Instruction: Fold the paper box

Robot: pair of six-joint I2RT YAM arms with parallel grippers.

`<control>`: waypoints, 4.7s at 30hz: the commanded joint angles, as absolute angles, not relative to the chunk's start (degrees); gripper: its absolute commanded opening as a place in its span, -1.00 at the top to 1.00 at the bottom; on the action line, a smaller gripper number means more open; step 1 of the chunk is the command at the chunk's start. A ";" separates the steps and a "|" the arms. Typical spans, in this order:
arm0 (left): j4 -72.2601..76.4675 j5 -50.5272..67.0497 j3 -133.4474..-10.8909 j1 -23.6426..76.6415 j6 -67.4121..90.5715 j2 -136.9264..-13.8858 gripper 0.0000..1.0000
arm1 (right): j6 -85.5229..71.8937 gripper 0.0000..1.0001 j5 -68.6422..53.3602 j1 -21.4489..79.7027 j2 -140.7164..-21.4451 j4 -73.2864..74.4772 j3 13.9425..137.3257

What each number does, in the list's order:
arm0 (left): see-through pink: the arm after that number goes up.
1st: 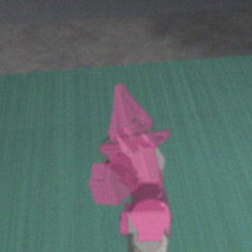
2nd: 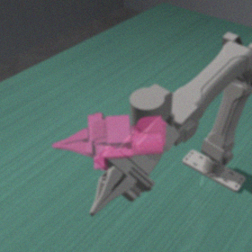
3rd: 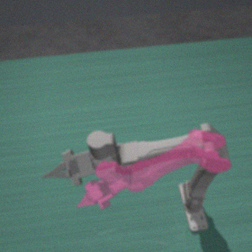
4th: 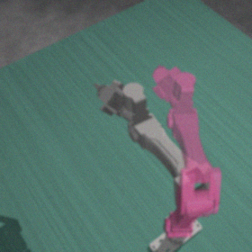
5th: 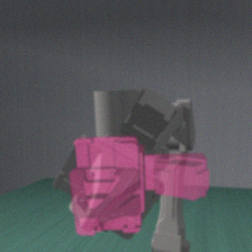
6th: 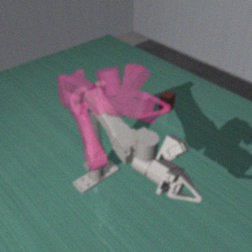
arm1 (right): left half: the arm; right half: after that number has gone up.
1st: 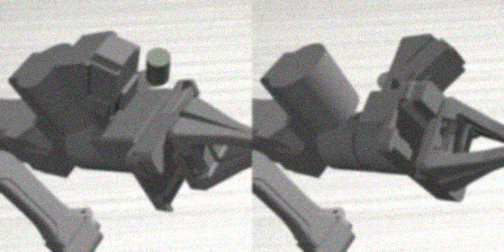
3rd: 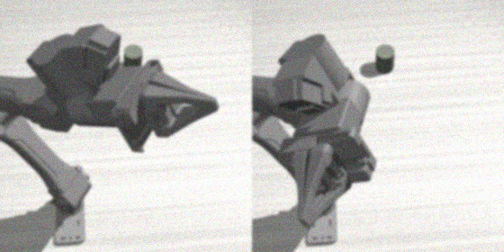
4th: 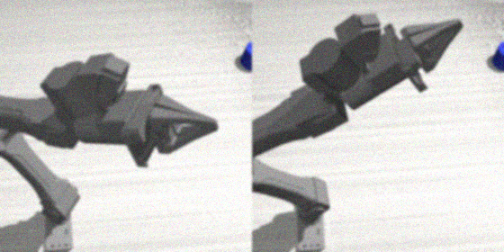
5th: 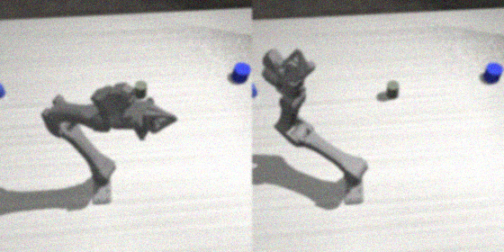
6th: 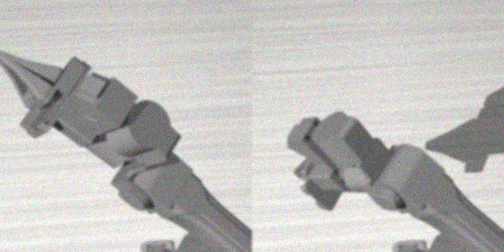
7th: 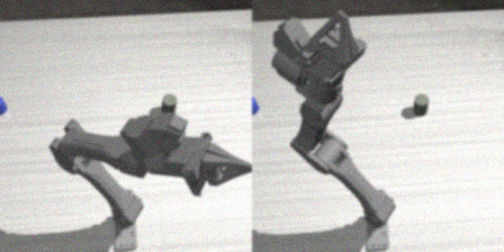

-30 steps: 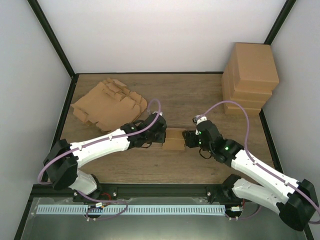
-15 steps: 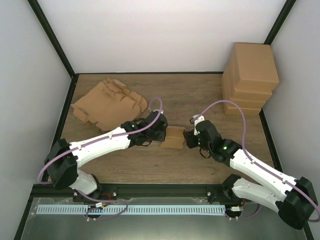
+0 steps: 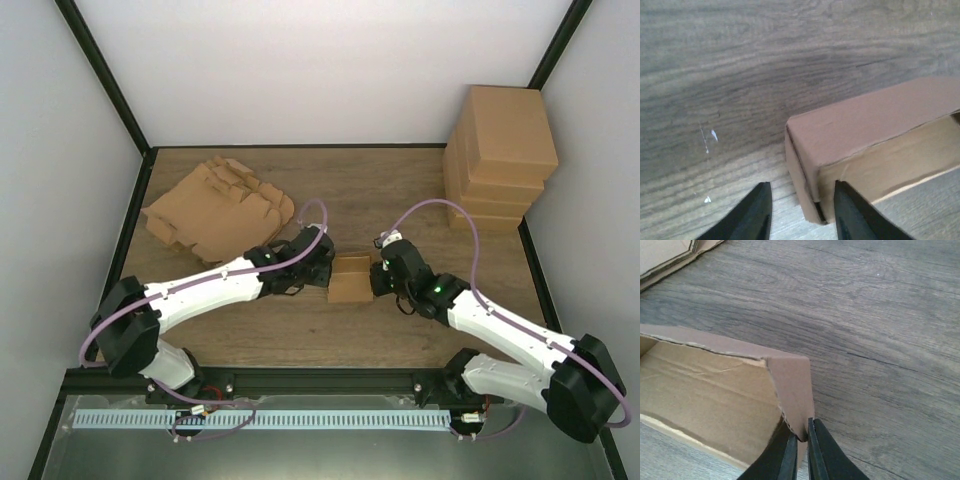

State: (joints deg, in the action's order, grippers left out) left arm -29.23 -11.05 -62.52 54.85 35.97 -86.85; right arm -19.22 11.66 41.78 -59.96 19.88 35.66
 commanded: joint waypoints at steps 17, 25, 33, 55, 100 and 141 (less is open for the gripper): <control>-14.74 -7.64 -52.65 55.05 36.78 -87.25 -0.32 | -21.23 0.94 6.94 42.09 -58.84 23.83 39.13; -14.40 -8.79 -51.75 56.49 36.58 -90.10 -0.21 | -24.49 0.93 1.81 42.10 -62.78 32.40 45.90; -15.45 -12.31 -51.31 59.74 37.52 -92.16 -0.18 | -26.23 0.93 -0.62 42.10 -63.22 38.61 50.16; -17.55 -14.58 -52.24 60.34 38.16 -92.57 -0.15 | -29.31 0.96 3.94 42.10 -64.17 46.17 49.14; -21.67 -15.16 -55.22 60.36 37.68 -89.57 -0.27 | -33.45 0.94 2.66 43.20 -67.45 48.38 48.92; -34.69 -13.52 -62.19 60.23 35.80 -83.83 0.26 | -28.59 0.72 2.99 43.24 -63.49 45.62 52.54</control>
State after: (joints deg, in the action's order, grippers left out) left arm -33.34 -11.92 -60.05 60.16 36.93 -81.95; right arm -29.21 2.07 42.61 -63.13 46.65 50.94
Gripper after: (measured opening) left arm 0.378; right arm 0.145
